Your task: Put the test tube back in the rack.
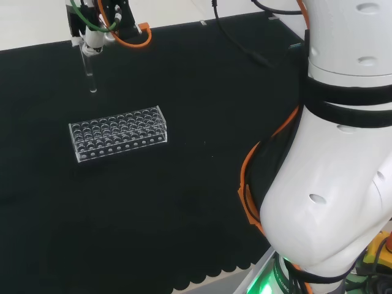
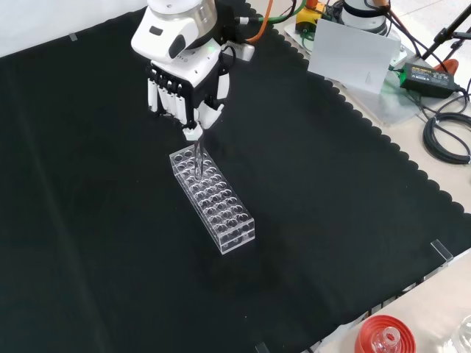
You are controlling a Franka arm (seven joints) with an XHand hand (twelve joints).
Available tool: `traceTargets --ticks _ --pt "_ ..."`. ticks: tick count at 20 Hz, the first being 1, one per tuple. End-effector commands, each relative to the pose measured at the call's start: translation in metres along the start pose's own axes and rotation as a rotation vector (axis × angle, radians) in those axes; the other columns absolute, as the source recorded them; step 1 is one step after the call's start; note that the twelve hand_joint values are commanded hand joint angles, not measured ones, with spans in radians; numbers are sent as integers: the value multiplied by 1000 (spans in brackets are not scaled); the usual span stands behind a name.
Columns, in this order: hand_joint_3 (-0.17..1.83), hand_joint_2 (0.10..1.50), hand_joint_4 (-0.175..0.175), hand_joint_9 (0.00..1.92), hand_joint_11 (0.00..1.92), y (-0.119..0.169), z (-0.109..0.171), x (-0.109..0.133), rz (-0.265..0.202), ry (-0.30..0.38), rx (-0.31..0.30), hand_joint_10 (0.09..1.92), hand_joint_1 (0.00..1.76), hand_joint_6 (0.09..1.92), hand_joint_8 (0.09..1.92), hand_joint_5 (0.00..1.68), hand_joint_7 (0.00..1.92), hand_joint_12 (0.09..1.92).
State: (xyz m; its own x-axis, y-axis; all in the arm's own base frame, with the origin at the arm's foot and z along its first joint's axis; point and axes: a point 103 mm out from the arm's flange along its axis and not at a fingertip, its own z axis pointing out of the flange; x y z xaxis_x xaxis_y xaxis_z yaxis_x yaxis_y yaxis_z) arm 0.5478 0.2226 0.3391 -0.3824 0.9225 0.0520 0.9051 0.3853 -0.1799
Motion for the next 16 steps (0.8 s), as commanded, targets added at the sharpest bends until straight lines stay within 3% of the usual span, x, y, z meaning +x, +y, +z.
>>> traceTargets --ticks 1,16 --pt "632 625 -175 1334 981 5 4 5 -6 4 3 508 1438 191 743 1378 1403 1175" --pt "631 626 -175 1335 982 6 52 11 -7 62 89 505 1438 185 740 1381 1404 1174"
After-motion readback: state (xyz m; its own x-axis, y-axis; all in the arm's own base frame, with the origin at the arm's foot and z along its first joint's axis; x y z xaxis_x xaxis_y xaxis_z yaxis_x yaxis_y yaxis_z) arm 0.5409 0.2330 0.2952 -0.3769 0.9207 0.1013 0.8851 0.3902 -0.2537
